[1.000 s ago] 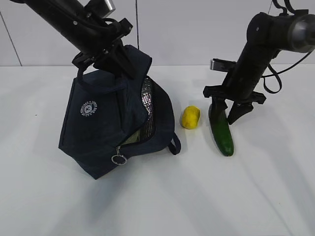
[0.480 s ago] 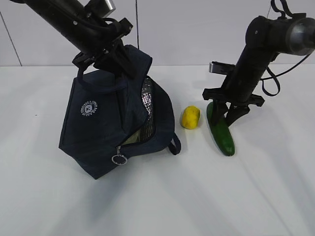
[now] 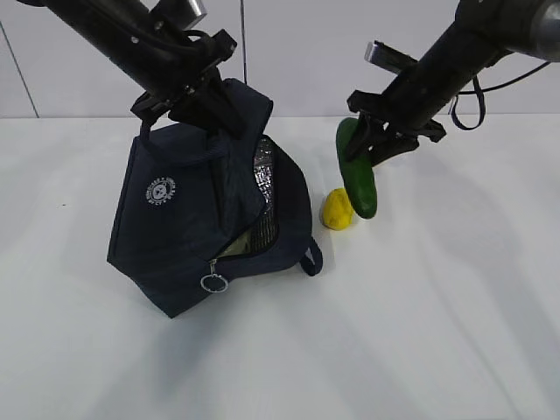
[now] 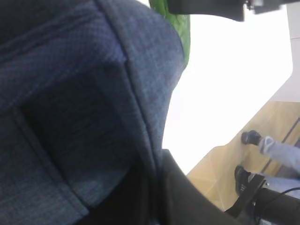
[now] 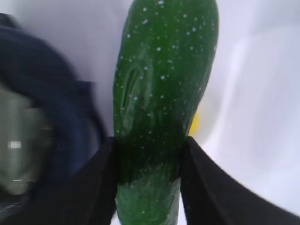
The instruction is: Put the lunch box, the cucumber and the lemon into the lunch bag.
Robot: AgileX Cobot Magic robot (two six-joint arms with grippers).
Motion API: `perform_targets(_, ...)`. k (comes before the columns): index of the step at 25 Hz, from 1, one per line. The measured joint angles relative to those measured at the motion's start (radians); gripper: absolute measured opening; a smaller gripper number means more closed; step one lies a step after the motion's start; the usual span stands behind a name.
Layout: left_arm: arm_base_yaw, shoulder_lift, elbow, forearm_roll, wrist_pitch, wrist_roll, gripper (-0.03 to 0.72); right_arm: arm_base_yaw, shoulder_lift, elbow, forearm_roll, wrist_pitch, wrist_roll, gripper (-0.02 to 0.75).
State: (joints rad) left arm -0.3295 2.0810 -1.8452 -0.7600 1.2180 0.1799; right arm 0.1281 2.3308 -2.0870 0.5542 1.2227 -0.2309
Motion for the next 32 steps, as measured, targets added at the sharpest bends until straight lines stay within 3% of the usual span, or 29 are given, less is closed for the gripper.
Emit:
perform_targets(4,0.000,0.000,-0.011,-0.009,-0.006,0.000,-0.009,0.000,-0.009,-0.002,0.114,0.000,-0.052,0.297)
perform_targets(15,0.004,0.002,-0.056,-0.016,-0.044,0.002,-0.009,0.014,-0.009,-0.002,0.274,0.000,-0.123,0.296)
perform_targets(23,0.019,0.003,-0.056,-0.019,-0.061,0.002,-0.009,0.083,-0.013,0.136,0.418,-0.004,-0.246,0.296)
perform_targets(32,0.019,0.003,-0.056,-0.020,-0.061,0.002,-0.009,0.104,-0.013,0.156,0.576,-0.008,-0.376,0.295)
